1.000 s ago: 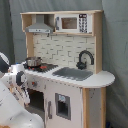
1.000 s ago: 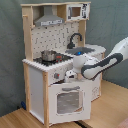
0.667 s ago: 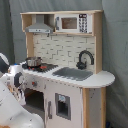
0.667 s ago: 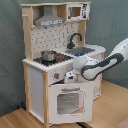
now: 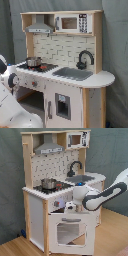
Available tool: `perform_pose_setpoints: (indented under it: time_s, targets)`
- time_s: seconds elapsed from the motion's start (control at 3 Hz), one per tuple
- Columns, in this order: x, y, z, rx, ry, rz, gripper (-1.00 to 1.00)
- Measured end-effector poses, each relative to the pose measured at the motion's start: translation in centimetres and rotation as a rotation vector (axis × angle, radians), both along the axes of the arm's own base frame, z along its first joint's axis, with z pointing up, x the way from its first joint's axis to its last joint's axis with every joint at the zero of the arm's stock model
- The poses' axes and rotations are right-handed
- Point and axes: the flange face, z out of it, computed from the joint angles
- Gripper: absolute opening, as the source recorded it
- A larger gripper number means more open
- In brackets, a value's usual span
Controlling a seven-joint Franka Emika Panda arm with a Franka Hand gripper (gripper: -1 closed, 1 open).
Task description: Play with the kitchen
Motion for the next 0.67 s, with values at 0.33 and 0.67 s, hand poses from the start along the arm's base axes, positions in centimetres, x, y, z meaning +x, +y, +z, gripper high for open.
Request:
perform_pose_setpoints:
  time_s: [0.33,0.67]
  targets:
    - [-2.0,1.5,0.0,0.008,-0.004,-0.049,-1.0]
    - [-4.1,2.9,0.0,0.015,-0.008,-0.096,-1.0]
